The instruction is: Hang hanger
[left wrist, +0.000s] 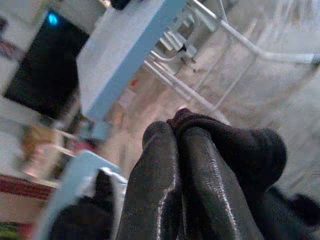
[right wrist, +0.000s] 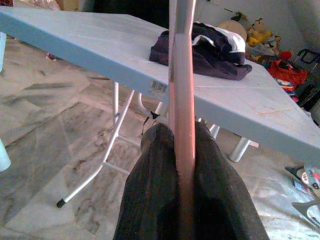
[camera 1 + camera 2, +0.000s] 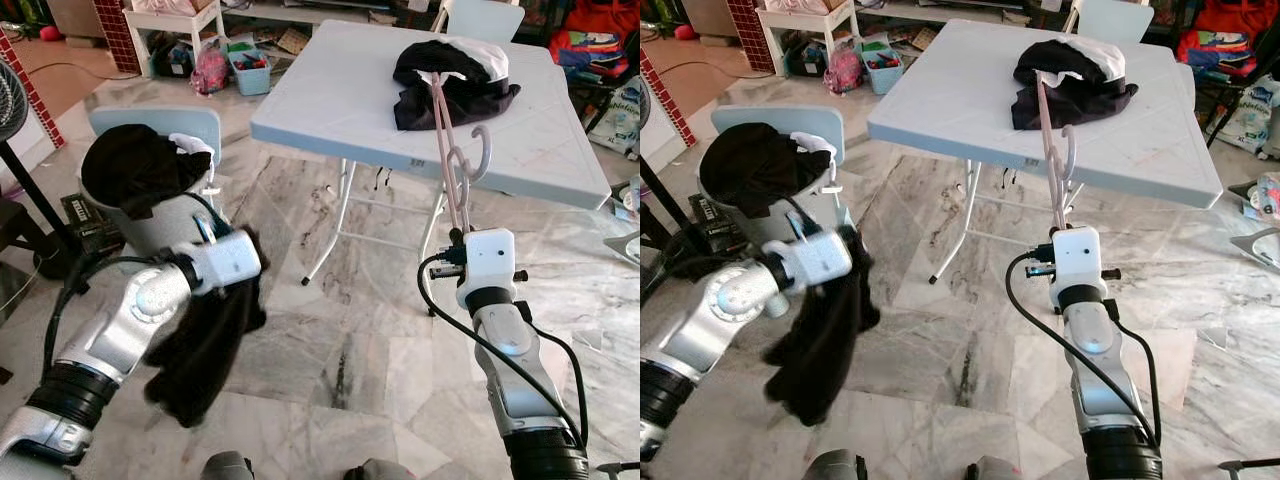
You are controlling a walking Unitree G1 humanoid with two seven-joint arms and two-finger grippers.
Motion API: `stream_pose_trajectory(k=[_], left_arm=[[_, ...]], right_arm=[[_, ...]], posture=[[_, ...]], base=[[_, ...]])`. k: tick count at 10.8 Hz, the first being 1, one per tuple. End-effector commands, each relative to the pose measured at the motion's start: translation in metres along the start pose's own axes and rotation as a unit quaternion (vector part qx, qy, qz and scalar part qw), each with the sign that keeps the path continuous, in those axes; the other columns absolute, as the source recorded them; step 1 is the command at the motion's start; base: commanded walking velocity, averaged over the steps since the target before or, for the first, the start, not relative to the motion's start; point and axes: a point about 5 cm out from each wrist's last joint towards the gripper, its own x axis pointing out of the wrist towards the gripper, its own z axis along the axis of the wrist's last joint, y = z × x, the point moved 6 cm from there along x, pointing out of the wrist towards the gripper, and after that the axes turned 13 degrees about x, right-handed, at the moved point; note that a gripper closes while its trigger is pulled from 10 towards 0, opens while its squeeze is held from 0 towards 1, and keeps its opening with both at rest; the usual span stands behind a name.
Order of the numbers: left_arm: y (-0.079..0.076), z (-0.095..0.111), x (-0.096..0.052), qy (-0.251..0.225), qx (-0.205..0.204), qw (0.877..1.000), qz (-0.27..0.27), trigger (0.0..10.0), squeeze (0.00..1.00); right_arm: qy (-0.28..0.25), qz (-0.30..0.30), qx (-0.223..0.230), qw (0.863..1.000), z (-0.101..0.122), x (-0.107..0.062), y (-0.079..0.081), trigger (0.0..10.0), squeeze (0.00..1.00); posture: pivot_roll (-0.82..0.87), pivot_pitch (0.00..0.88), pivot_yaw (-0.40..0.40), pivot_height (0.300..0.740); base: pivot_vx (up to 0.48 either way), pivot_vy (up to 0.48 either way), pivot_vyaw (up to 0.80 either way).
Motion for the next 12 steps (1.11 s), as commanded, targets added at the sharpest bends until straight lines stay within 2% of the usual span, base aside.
stream_pose_trajectory(k=[1,2,3,5,8,10,12], left_arm=[[0.001,0.0,-0.003,-0.007,-0.033,0.999,0.005,10.0,0.0],[-0.007,-0.002,-0.006,-0.008,-0.07,0.997,0.005,10.0,0.0],[-0.013,0.003,-0.006,-0.018,-0.127,0.992,0.016,10.0,0.0],[-0.011,0.018,0.001,-0.039,-0.196,0.979,0.03,10.0,0.0],[-0.006,0.021,0.002,-0.045,-0.234,0.971,0.036,10.0,0.0],[0.0,0.021,0.002,-0.047,-0.244,0.968,0.042,10.0,0.0],[0.001,0.022,0.002,-0.046,-0.246,0.967,0.044,10.0,0.0]], right_arm=[[-0.001,0.0,-0.002,1.0,-0.001,-0.001,0.001,10.0,0.0],[0.002,-0.013,0.002,1.0,-0.002,-0.001,-0.005,10.0,0.0],[0.011,-0.023,0.006,1.0,-0.007,-0.002,-0.009,10.0,0.0],[0.017,-0.02,0.011,1.0,-0.011,-0.003,-0.006,10.0,0.0],[0.015,-0.017,0.01,1.0,-0.009,0.0,-0.005,10.0,0.0],[0.014,-0.015,0.011,1.0,-0.009,0.0,-0.003,10.0,0.0],[0.015,-0.012,0.01,1.0,-0.01,0.0,-0.002,10.0,0.0]], posture=[[-0.06,0.0,-0.037,0.74],[-0.06,0.0,-0.032,0.74],[-0.06,0.0,-0.027,0.74],[-0.05,0.0,-0.034,0.74],[-0.05,0.0,-0.039,0.74],[-0.05,0.0,-0.04,0.74],[-0.05,0.0,-0.04,0.74]], base=[[0.0,0.0,0.0],[0.0,0.0,0.0],[0.0,0.0,-0.52],[0.0,0.0,-0.68],[0.0,0.169,-0.8],[0.0,0.279,-0.63],[0.0,0.0,-0.48]])
